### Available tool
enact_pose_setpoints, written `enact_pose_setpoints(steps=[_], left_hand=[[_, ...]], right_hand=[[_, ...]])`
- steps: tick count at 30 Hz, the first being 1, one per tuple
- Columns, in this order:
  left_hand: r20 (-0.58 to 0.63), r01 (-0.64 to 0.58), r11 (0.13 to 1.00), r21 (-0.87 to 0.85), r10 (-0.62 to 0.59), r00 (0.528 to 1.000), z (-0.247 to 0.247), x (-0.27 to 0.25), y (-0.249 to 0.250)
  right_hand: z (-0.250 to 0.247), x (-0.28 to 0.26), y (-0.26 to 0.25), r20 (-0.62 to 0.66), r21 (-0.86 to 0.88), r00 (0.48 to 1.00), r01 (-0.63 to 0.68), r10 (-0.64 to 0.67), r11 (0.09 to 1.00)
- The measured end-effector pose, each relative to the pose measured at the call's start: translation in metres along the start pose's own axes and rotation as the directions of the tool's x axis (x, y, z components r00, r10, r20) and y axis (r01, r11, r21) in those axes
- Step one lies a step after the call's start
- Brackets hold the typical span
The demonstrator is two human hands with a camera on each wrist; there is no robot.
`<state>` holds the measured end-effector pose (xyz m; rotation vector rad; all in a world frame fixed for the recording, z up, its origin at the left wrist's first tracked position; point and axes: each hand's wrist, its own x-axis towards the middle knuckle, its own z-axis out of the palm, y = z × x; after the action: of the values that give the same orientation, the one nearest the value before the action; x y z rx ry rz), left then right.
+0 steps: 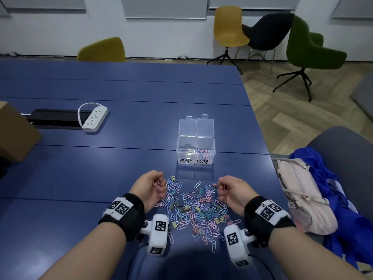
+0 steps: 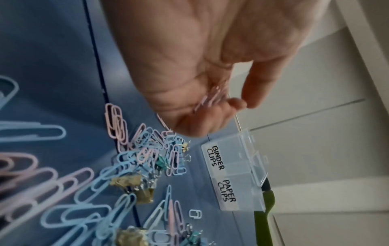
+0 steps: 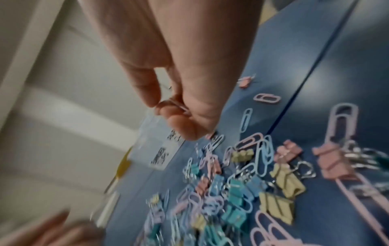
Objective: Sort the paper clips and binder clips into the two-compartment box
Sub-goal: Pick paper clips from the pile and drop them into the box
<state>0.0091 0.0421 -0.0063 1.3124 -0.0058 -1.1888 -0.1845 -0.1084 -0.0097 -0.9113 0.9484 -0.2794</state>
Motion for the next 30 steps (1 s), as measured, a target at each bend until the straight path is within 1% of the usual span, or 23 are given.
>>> enact_pose_setpoints(steps=[1, 2, 3, 4, 5, 6, 7, 8, 9, 10, 11, 12, 14, 15, 16, 19, 21, 23, 28, 30], left_hand=[[-0.035, 0.007, 0.995, 0.096, -0.004, 0.999, -0.002, 0.001, -0.001], [-0.078, -0.011, 0.964, 0.266, 0.033, 0.996, -0.004, 0.003, -0.002], [-0.102, -0.046, 0.867, 0.496, 0.111, 0.989, -0.008, 0.005, -0.003], [-0.089, -0.082, 0.689, 0.72, 0.209, 0.974, -0.013, 0.007, -0.006], [-0.052, -0.103, 0.488, 0.867, 0.295, 0.954, -0.017, 0.007, -0.007], [-0.029, -0.094, 0.341, 0.935, 0.338, 0.941, -0.02, 0.008, -0.008], [-0.026, -0.067, 0.25, 0.966, 0.354, 0.935, -0.022, 0.007, -0.007], [-0.034, -0.04, 0.2, 0.979, 0.352, 0.935, -0.024, 0.007, -0.006], [-0.039, -0.021, 0.172, 0.985, 0.339, 0.94, -0.025, 0.008, -0.005], [-0.039, -0.011, 0.155, 0.988, 0.319, 0.947, -0.026, 0.008, -0.004], [-0.032, -0.011, 0.143, 0.99, 0.295, 0.955, -0.027, 0.009, -0.003], [-0.019, -0.018, 0.131, 0.991, 0.273, 0.962, -0.027, 0.01, -0.002], [0.025, -0.047, 0.092, 0.995, 0.23, 0.973, -0.027, 0.013, -0.001], [0.049, -0.065, 0.07, 0.995, 0.211, 0.976, -0.026, 0.015, -0.001], [0.068, -0.08, 0.052, 0.995, 0.196, 0.978, -0.025, 0.017, -0.001], [0.095, -0.1, 0.023, 0.995, 0.172, 0.98, -0.023, 0.024, -0.001], [0.103, -0.113, 0.054, 0.992, 0.168, 0.98, -0.024, 0.028, -0.003], [0.11, -0.123, 0.07, 0.99, 0.167, 0.98, -0.025, 0.031, -0.005], [0.127, -0.135, 0.048, 0.99, 0.136, 0.983, -0.024, 0.036, -0.011], [0.148, -0.153, 0.039, 0.987, 0.119, 0.982, -0.022, 0.035, -0.011]], right_hand=[[0.009, 0.002, 0.001, -0.005, -0.249, 0.999, 0.033, -0.036, 0.968], [0.018, 0.003, 0.002, 0.007, -0.533, 0.997, 0.074, -0.083, 0.843], [0.028, 0.005, 0.003, 0.039, -0.757, 0.99, 0.118, -0.136, 0.643], [0.037, 0.006, 0.005, 0.096, -0.883, 0.979, 0.167, -0.181, 0.439], [0.046, 0.007, 0.005, 0.168, -0.936, 0.967, 0.217, -0.193, 0.277], [0.053, 0.009, 0.006, 0.225, -0.957, 0.959, 0.251, -0.172, 0.147], [0.059, 0.011, 0.008, 0.269, -0.961, 0.952, 0.276, -0.145, 0.027], [0.064, 0.014, 0.01, 0.295, -0.955, 0.948, 0.289, -0.12, -0.067], [0.069, 0.016, 0.01, 0.316, -0.946, 0.941, 0.302, -0.12, -0.119], [0.074, 0.019, 0.011, 0.328, -0.94, 0.936, 0.31, -0.13, -0.143], [0.079, 0.022, 0.011, 0.348, -0.933, 0.926, 0.328, -0.143, -0.147], [0.084, 0.024, 0.011, 0.362, -0.93, 0.92, 0.345, -0.147, -0.13], [0.092, 0.028, 0.011, 0.383, -0.924, 0.915, 0.378, -0.127, -0.067], [0.094, 0.03, 0.011, 0.396, -0.918, 0.911, 0.392, -0.115, -0.057], [0.095, 0.032, 0.011, 0.41, -0.912, 0.906, 0.405, -0.103, -0.067], [0.1, 0.04, 0.015, 0.438, -0.893, 0.896, 0.424, -0.071, -0.152], [0.103, 0.044, 0.019, 0.441, -0.885, 0.895, 0.421, -0.068, -0.199], [0.105, 0.047, 0.021, 0.442, -0.872, 0.895, 0.41, -0.067, -0.266], [0.102, 0.052, 0.021, 0.46, -0.844, 0.887, 0.42, -0.047, -0.334], [0.099, 0.052, 0.02, 0.452, -0.837, 0.891, 0.41, -0.036, -0.363]])
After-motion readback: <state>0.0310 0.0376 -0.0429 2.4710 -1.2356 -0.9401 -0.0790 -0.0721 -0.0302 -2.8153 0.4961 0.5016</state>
